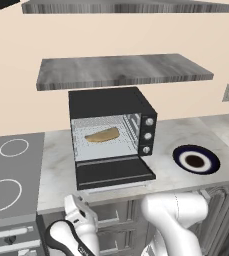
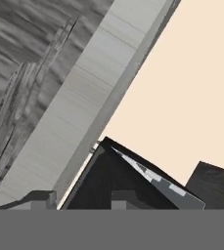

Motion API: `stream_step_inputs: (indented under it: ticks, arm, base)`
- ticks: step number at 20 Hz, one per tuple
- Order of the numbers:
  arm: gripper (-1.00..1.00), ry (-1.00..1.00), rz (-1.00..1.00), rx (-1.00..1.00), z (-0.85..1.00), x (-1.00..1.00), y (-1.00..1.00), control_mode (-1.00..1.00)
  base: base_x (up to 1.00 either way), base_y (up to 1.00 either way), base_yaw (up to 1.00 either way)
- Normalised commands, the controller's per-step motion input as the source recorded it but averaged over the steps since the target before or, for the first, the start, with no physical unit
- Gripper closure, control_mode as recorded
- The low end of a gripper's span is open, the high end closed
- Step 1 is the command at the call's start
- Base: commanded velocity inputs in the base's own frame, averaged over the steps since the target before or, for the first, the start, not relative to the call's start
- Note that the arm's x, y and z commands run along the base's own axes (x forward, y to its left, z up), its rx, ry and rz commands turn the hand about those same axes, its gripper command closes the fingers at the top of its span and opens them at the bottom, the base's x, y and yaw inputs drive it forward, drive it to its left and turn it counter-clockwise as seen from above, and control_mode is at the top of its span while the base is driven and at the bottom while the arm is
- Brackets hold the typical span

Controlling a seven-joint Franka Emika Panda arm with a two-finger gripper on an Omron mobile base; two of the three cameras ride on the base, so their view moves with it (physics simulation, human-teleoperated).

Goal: Pull the toaster oven rack outwards. Pick up the baguette from the plate and place it on the toaster oven rack. Close the toaster oven door fully and set the temperature to the lowest setting.

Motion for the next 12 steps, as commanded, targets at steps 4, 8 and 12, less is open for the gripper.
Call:
stream_step_inputs:
  ticks: [4, 8, 12]
  arm:
    - [1.00, -0.25, -0.08, -0.28, 1.00, 0.76, 0.20, -1.00]
    - [1.00, -0.25, -0.09, -0.30, 1.00, 0.94, 0.21, -1.00]
    - [1.00, -0.21, -0.10, -0.31, 1.00, 0.99, 0.11, -1.00]
  base:
    - [0.00, 0.00, 0.00]
    - [0.00, 0.00, 0.00]
    - [0.00, 0.00, 0.00]
